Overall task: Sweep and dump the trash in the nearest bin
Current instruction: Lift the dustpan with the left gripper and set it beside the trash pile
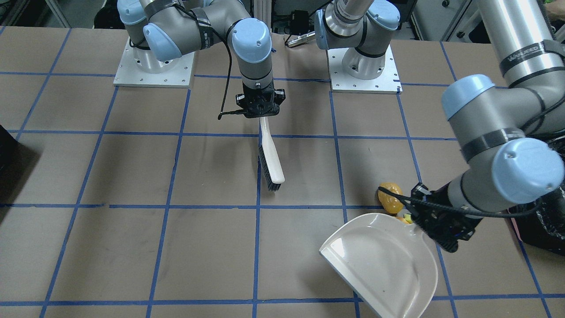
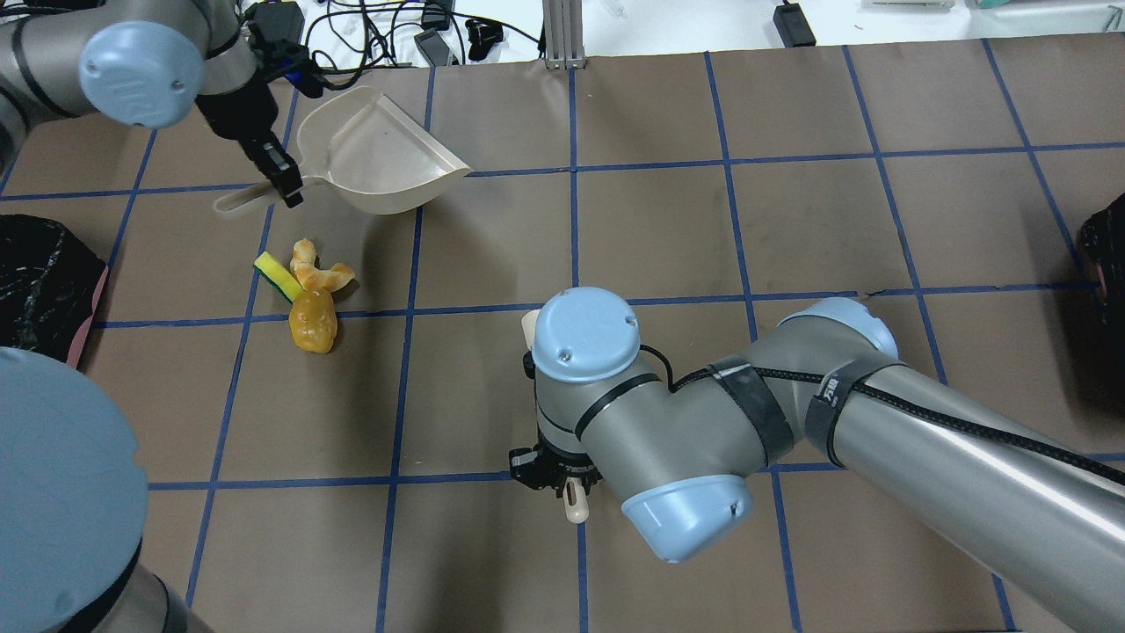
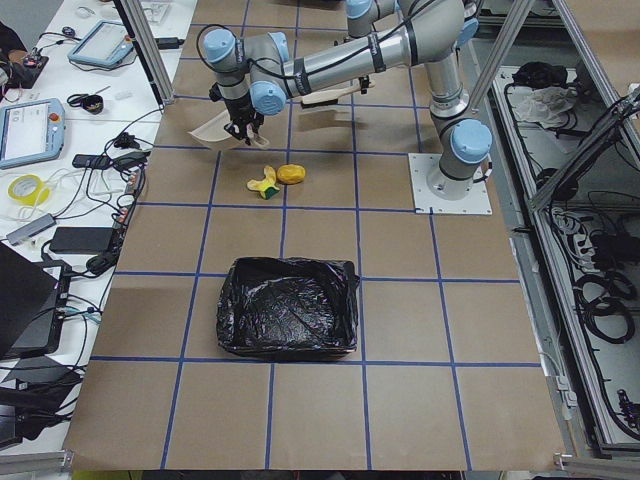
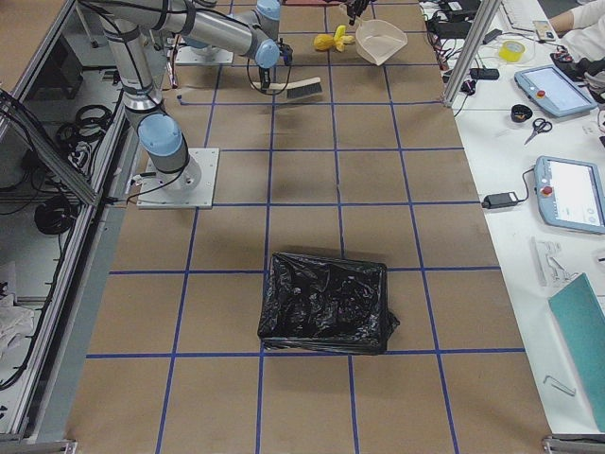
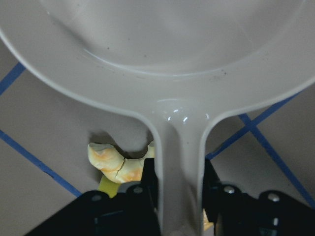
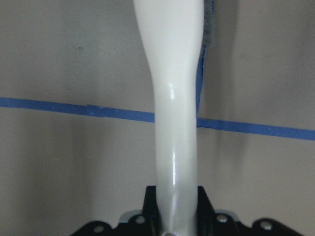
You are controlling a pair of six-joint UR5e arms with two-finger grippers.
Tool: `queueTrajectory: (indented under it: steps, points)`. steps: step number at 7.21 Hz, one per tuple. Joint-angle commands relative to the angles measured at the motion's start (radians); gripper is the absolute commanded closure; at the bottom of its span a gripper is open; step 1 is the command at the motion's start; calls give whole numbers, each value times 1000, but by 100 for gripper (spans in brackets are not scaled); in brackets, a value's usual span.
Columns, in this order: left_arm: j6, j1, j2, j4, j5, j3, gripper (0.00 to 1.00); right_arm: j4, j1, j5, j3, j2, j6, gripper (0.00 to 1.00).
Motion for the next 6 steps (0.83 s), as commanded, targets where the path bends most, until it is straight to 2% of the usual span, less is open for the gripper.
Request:
queueTrajectory:
  steps: [1, 3, 5, 6]
  points:
    - [337, 138, 43, -40, 37, 7, 100, 50, -90, 138, -28, -13, 13, 100]
    - [707, 233, 48, -1, 92, -5, 100, 65, -137, 201, -36, -19, 13, 100]
    - [1029, 307, 16, 200, 136, -33, 100, 65, -150, 232, -36, -18, 14, 100]
    - [1108, 319, 4, 287, 162, -80, 100, 65, -154, 254, -34, -19, 20, 100]
